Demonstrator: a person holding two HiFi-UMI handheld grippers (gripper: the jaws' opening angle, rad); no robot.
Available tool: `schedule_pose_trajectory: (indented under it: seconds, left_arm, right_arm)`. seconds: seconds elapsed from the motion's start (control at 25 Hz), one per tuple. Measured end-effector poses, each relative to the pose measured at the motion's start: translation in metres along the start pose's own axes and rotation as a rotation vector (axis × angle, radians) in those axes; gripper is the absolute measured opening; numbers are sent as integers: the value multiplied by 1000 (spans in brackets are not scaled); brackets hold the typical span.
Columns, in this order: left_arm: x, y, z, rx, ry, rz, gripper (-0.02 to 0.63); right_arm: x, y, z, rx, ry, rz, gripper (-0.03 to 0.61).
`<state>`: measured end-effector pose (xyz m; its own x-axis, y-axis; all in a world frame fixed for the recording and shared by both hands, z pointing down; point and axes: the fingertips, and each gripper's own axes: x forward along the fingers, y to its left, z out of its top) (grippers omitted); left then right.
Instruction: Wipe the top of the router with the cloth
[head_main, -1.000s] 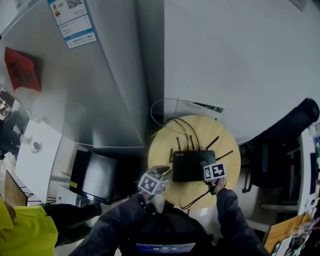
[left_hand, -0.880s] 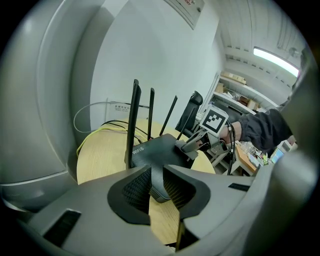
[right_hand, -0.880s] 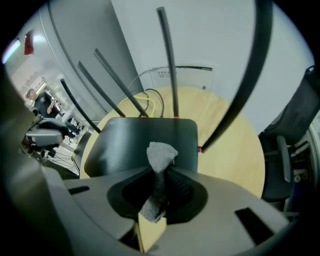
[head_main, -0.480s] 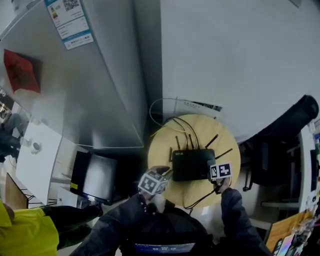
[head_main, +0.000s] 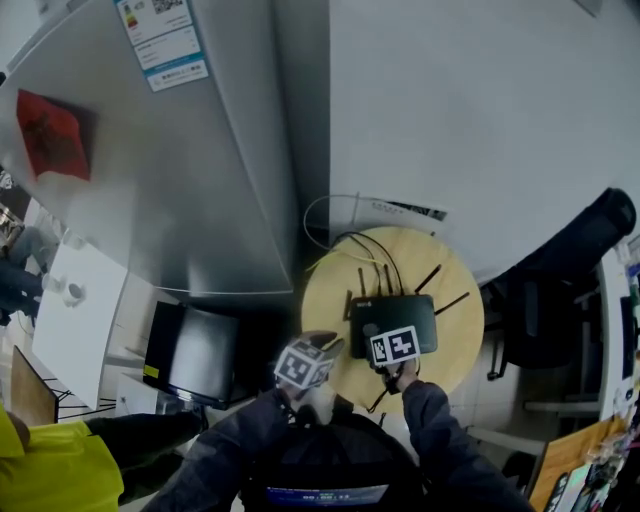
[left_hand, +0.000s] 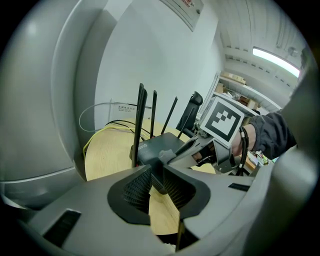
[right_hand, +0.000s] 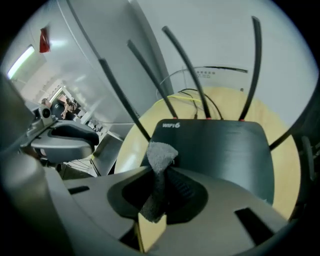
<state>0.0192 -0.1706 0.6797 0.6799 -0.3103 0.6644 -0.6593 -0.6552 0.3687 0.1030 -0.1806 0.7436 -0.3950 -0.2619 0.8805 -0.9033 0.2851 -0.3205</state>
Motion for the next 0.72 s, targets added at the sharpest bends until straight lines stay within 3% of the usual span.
schedule_pose_trajectory:
  seconds: [0.32,0.72]
  left_arm:
    - [-12,3,-12,-1,6,0,60]
    - [-6,-3,-4,18,-11,-3,60]
  right_arm:
    - [22,45,-7,-17,42,38,81]
    - [4,-1,-20,12,71,6,80]
